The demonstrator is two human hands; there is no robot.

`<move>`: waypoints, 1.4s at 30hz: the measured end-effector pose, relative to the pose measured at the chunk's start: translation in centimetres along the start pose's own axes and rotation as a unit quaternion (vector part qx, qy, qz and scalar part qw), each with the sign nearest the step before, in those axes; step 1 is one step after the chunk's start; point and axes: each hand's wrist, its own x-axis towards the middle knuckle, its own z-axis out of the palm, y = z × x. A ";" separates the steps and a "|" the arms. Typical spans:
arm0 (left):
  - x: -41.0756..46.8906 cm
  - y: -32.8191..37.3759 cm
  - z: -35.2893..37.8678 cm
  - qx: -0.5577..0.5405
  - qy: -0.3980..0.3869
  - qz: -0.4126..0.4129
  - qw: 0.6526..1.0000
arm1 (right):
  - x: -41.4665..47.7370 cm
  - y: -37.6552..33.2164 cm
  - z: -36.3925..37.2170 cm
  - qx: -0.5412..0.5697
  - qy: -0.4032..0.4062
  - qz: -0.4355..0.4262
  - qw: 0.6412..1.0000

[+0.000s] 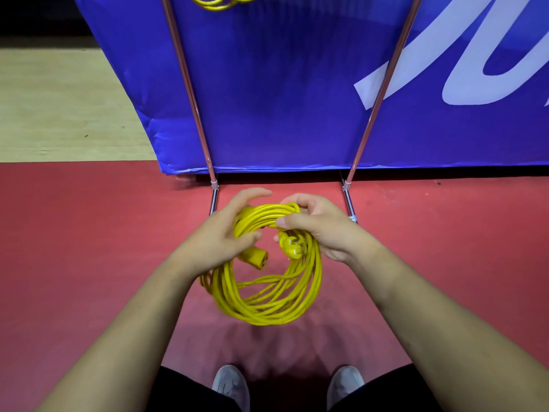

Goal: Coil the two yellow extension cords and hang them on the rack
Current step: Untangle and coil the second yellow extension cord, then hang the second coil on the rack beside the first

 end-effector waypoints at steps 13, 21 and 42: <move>0.8 4.2 1.2 -0.085 0.093 -0.038 0.991 | -1.7 -2.5 -0.5 -0.055 -0.004 -0.025 0.998; 1.7 7.7 0.9 -0.195 0.201 -0.058 0.958 | -5.7 -3.4 -0.1 -0.374 0.234 -0.306 0.843; 1.8 10.1 0.6 0.059 0.203 -0.019 0.977 | -9.5 -6.7 1.4 -0.353 0.147 -0.162 0.909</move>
